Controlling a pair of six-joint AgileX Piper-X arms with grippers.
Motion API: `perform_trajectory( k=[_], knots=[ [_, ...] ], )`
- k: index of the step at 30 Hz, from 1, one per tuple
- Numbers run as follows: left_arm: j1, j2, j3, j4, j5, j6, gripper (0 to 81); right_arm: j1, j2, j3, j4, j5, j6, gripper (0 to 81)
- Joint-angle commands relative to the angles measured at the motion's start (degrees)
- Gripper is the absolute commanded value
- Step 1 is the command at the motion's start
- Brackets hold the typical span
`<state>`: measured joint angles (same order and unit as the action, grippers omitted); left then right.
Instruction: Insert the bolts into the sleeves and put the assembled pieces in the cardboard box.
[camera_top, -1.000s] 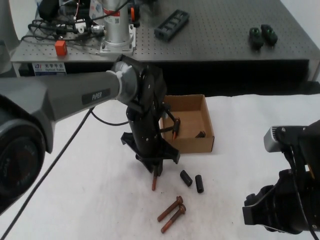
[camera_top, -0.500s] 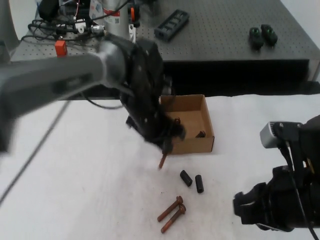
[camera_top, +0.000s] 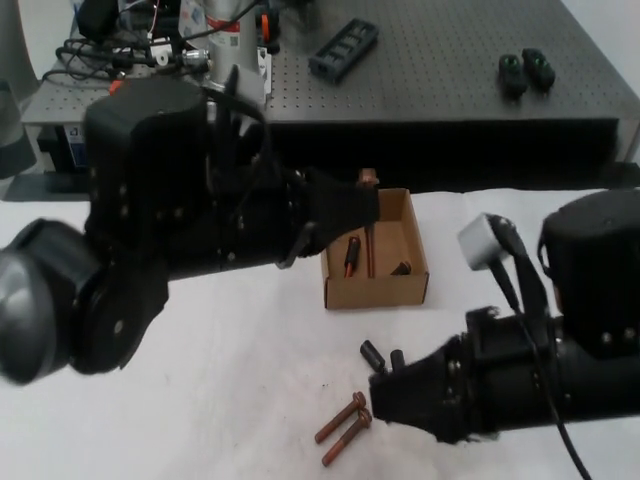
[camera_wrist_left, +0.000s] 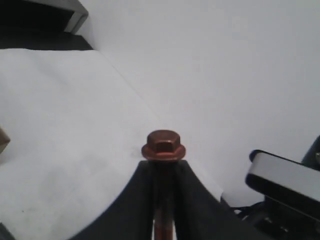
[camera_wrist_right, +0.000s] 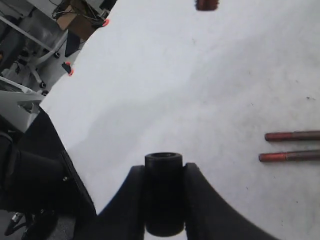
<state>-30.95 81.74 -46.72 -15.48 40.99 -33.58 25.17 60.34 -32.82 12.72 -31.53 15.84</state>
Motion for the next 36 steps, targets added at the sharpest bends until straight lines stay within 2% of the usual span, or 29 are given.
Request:
perform_trajectory(
  k=[1,6,17,25,36],
  knots=[
    [-0.12,-3.8,3.65,-8.66,0.8,-7.34,0.6,0.34,0.14,0.07,-4.56,0.9,1.41,1.0],
    [-0.12,-3.9,3.61,-8.86,1.71,-7.95,0.6,0.34,0.14,0.07,-7.97,6.16,2.62,1.0],
    [-0.12,-3.9,3.61,-8.86,5.42,-7.95,0.6,0.34,0.3,0.07,-13.44,6.41,2.62,1.0],
    [-0.12,-3.9,3.61,-8.86,6.34,-8.41,0.6,0.23,0.42,0.07,-13.69,11.33,2.62,1.0],
    [-0.12,-3.9,3.61,-8.85,4.29,-8.41,0.6,0.23,0.28,0.07,-16.86,9.75,3.68,1.0]
  ],
)
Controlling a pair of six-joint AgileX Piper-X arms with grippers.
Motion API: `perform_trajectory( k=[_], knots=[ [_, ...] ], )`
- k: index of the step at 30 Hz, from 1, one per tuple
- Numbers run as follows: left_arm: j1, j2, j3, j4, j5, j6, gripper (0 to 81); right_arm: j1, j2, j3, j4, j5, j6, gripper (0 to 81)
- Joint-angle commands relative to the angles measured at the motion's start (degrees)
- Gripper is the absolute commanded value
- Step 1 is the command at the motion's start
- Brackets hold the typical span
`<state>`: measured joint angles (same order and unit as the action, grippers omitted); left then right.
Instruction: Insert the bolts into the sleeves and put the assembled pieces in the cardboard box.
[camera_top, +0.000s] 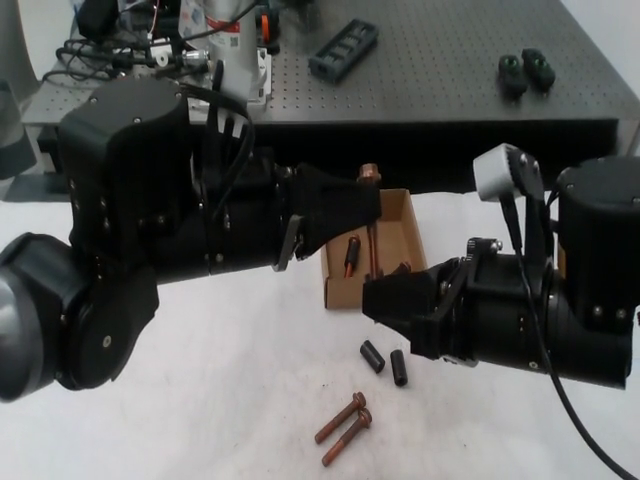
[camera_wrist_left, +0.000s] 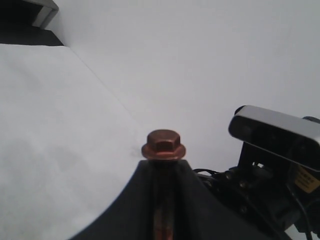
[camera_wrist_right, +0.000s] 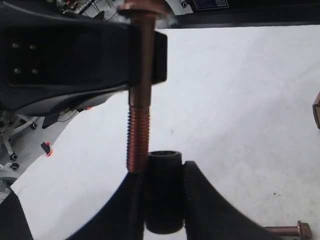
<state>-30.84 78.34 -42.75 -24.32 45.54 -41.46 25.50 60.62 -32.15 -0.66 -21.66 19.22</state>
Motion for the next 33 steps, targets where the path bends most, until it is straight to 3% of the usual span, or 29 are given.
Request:
perform_trajectory(
  k=[1,10,21,33],
  knots=[
    [-0.23,-0.5,-0.36,-0.39,-0.33,-0.53,0.6,-0.1,0.0,-0.59,-2.57,-0.54,0.3,1.0],
    [-0.23,-0.5,-0.36,-2.4,-0.32,-0.53,0.6,-0.1,0.0,-0.59,0.19,-5.07,0.06,1.0],
    [-0.23,-0.5,-0.36,-2.4,-0.42,-0.53,0.6,-0.34,-3.53,-0.59,-1.37,2.16,0.07,1.0],
    [-0.23,-0.5,-0.36,-2.4,1.83,-0.53,0.6,-0.34,-3.9,-0.59,-4.61,2.06,0.2,1.0]
  ],
)
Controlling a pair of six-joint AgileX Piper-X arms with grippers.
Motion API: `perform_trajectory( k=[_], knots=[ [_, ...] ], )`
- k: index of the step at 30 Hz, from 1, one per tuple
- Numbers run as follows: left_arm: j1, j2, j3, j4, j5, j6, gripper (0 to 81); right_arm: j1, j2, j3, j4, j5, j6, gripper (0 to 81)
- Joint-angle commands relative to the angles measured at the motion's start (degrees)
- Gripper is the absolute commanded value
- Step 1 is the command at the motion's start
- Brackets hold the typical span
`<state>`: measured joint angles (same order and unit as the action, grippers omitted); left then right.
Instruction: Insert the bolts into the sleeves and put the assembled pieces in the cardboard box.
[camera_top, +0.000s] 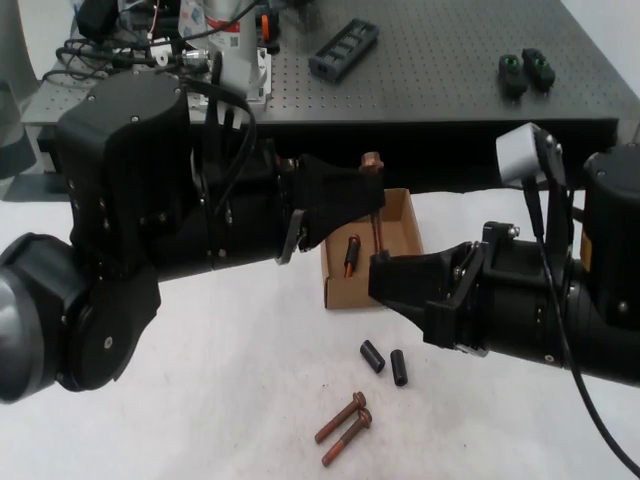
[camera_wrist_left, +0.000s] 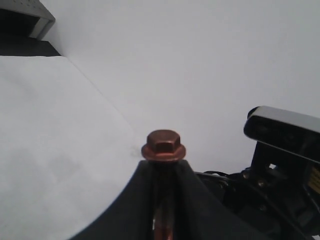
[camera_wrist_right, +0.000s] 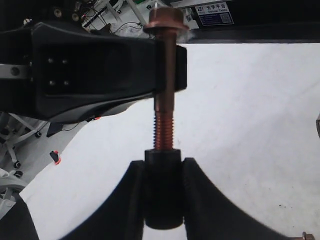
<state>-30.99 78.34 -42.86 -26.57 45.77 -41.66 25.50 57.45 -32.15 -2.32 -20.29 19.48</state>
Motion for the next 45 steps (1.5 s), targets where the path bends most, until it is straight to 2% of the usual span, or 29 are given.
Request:
perform_trajectory(
  k=[1,3,4,7,9,11,15,20,23,27,31,37,39,43,44,45],
  knots=[
    [-0.08,-0.5,-0.25,-0.15,2.47,-0.48,0.6,-0.34,-0.73,-0.59,-3.4,1.53,0.14,1.0],
    [-0.08,-0.5,-0.25,-0.15,3.18,-0.81,0.8,-0.34,-0.73,-0.59,-4.56,2.05,0.19,1.0],
    [-0.08,-0.5,-0.25,-0.15,3.33,-0.8,4.2,-0.34,-0.62,-0.59,-5.38,2.15,0.19,1.0],
    [-0.08,-0.5,-0.25,-0.15,3.31,-0.8,25.1,-0.34,-0.57,-0.59,-6.78,3.81,0.19,1.0],
    [-0.08,-0.5,-0.25,-0.15,2.21,-0.97,45.2,-0.34,-0.4,-0.59,-7.53,5.34,-0.72,1.0],
    [-0.08,-0.5,-0.25,-0.15,0.86,-1.69,53.6,-0.68,-0.27,-0.59,-8.48,6.24,-2.62,1.0],
    [-0.08,-0.5,-0.25,1.4,0.88,-1.27,48.0,-3.4,0.34,-0.76,-10.8,14.5,-8.02,1.0],
    [-0.08,-0.5,-0.25,12.23,0.22,7.39,47.5,-11.12,8.43,-6.8,-8.36,14.53,-9.62,1.0],
    [-0.08,-0.5,-0.25,20.68,-2.85,13.19,47.5,-13.39,18.38,-13.23,-4.37,14.11,-13.0,1.0],
    [-0.08,-0.35,-0.25,29.51,-9.64,20.75,47.5,-13.51,32.01,-26.1,7.92,14.67,-16.77,1.0],
    [-0.08,-0.35,-0.25,34.56,-15.87,26.23,47.5,-13.0,46.41,-39.41,18.37,16.47,-17.03,1.0],
    [-0.08,0.18,-0.48,38.15,-20.83,30.67,43.2,-13.0,59.87,-53.66,31.02,18.43,-17.03,1.2],
    [-0.2,1.34,-0.72,39.05,-21.25,32.08,42.1,-13.36,62.12,-56.34,34.19,18.32,-17.03,8.7],
    [-0.39,5.22,-2.96,43.26,-22.36,35.45,42.1,-14.1,62.35,-57.58,34.37,17.72,-17.03,37.3],
    [-0.75,6.22,-3.84,44.46,-23.56,36.43,42.1,-14.33,61.64,-57.57,33.96,17.49,-17.03,41.1],
    [-1.15,7.5,-5.13,45.91,-24.92,38.09,42.1,-14.62,60.51,-57.57,33.39,17.12,-17.03,41.4]
  ],
)
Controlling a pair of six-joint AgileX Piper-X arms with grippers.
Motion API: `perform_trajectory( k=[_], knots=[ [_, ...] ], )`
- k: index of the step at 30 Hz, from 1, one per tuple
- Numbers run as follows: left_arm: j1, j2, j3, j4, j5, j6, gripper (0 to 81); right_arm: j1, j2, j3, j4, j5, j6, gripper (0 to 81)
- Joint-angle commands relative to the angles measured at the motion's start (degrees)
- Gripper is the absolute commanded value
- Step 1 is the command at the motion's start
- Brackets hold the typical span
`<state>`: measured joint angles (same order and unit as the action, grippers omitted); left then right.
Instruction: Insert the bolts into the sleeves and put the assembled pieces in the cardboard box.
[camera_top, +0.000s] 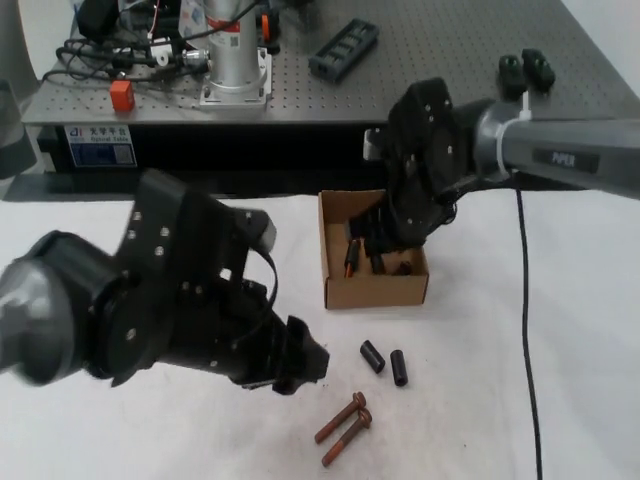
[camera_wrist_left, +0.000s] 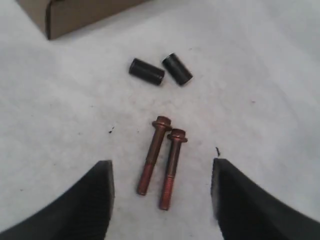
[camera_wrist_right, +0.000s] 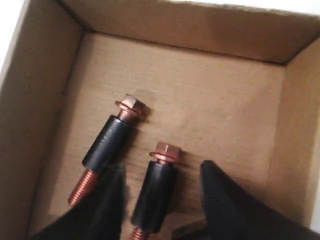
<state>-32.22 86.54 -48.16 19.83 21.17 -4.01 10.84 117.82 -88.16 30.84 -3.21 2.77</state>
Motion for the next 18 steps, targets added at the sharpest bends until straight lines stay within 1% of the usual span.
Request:
perform_trajectory(
  k=[1,5,7,11,13,17,18],
  knots=[
    [-0.47,0.67,-1.27,0.82,-1.73,2.25,42.1,-0.18,-1.01,-1.23,-0.73,-0.52,-0.2,40.4],
    [-3.12,6.87,-8.17,6.27,-4.64,8.95,41.9,-1.29,-9.89,2.0,-1.65,-1.85,-0.01,32.6],
    [-4.56,10.09,-12.42,10.04,-6.67,12.77,40.3,-1.52,-14.88,5.49,-1.65,-1.83,-0.03,30.9],
    [-7.08,16.72,-20.36,17.67,-8.34,18.62,34.2,-1.67,-24.41,14.93,-1.89,-1.65,-0.03,31.0],
    [-8.02,19.27,-23.42,20.47,-9.24,20.01,33.9,-1.67,-28.31,19.88,-2.08,-1.44,0.69,31.0],
    [-9.14,23.24,-27.0,22.67,-15.14,22.33,33.9,-1.67,-34.23,27.93,-2.05,-1.46,1.55,31.0],
    [-9.13,23.78,-27.24,22.97,-15.4,22.6,33.9,-1.67,-35.59,29.72,-2.05,-1.46,1.55,31.0]
  ],
)
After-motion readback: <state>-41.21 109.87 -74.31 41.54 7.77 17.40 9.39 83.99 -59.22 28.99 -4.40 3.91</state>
